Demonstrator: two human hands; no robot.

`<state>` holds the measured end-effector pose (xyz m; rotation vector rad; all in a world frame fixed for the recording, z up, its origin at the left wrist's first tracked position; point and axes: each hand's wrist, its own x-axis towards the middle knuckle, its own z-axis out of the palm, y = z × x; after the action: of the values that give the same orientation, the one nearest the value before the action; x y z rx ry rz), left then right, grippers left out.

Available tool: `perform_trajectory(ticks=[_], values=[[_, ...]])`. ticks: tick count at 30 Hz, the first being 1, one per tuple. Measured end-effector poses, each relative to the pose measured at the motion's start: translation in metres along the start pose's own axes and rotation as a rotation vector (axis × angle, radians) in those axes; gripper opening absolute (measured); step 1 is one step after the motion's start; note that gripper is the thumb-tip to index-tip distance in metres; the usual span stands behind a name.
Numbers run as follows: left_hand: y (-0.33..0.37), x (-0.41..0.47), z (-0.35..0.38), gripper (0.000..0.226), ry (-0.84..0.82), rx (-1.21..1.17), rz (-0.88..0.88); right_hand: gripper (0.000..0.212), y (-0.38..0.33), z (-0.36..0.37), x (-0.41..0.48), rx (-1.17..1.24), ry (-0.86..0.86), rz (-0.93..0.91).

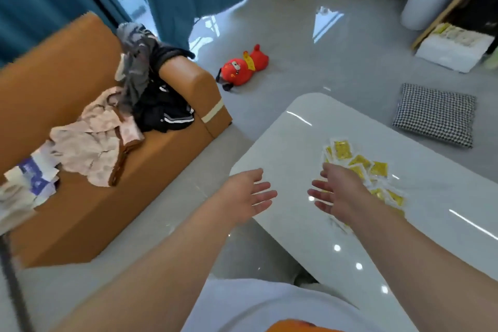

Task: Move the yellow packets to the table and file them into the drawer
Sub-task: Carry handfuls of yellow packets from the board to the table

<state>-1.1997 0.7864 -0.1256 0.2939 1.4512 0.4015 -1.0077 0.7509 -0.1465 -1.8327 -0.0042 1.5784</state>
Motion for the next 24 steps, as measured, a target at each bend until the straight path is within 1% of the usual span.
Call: perform_trajectory(ticks=[4,7,11,13,15,19,24], values=[[0.005,-0.041,-0.076,0.022,0.018,-0.197,0.082,0.021,0.009,0.076,-0.053,-0.118,-0.108,-0.068],[0.002,-0.072,-0.137,0.014,0.049,-0.325,0.134,0.026,0.027,0.137,-0.095,-0.236,-0.173,-0.138],[-0.016,-0.108,-0.229,0.015,0.092,-0.481,0.191,0.02,0.064,0.222,-0.148,-0.397,-0.251,-0.227],[-0.028,-0.122,-0.275,0.017,0.122,-0.571,0.229,0.024,0.087,0.263,-0.17,-0.489,-0.293,-0.265],[-0.045,-0.135,-0.32,0.018,0.17,-0.684,0.269,0.028,0.113,0.304,-0.193,-0.601,-0.344,-0.296],[-0.092,-0.156,-0.396,0.012,0.264,-0.903,0.302,0.03,0.173,0.374,-0.237,-0.853,-0.476,-0.341],[-0.17,-0.184,-0.463,0.009,0.45,-1.219,0.305,0.031,0.259,0.44,-0.281,-1.172,-0.691,-0.351]])
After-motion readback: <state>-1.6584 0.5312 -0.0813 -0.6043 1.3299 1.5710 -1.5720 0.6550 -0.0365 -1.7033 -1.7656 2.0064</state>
